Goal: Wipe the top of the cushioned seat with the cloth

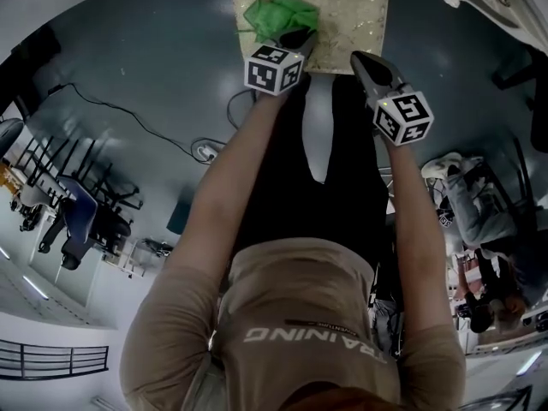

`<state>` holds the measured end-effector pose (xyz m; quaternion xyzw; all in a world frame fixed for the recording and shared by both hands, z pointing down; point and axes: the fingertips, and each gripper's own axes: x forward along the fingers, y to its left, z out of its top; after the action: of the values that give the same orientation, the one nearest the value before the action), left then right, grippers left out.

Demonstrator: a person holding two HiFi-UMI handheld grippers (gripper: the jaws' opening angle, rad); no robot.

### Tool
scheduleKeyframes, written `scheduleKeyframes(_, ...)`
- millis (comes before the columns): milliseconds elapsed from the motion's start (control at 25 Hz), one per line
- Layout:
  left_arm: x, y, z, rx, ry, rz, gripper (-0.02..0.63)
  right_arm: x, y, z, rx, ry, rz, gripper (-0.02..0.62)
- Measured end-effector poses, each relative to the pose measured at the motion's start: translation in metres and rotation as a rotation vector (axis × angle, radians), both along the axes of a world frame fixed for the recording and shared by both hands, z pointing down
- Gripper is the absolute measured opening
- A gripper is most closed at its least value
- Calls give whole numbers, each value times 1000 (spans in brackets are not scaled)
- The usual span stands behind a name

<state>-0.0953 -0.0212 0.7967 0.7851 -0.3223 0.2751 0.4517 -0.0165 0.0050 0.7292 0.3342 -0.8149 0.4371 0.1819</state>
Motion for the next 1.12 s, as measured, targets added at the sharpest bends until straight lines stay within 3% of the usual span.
scheduleKeyframes(760,196,15,3,-39,42,155,25,153,2,5,21,14,51,-5)
scheduleKeyframes(920,239,24,0,-88,118,197,25,188,5,11,14,37,74,-5)
scheduleKeyframes(1120,272,32,-17,-79,201,269,25,216,6,13,24,52,103,-5)
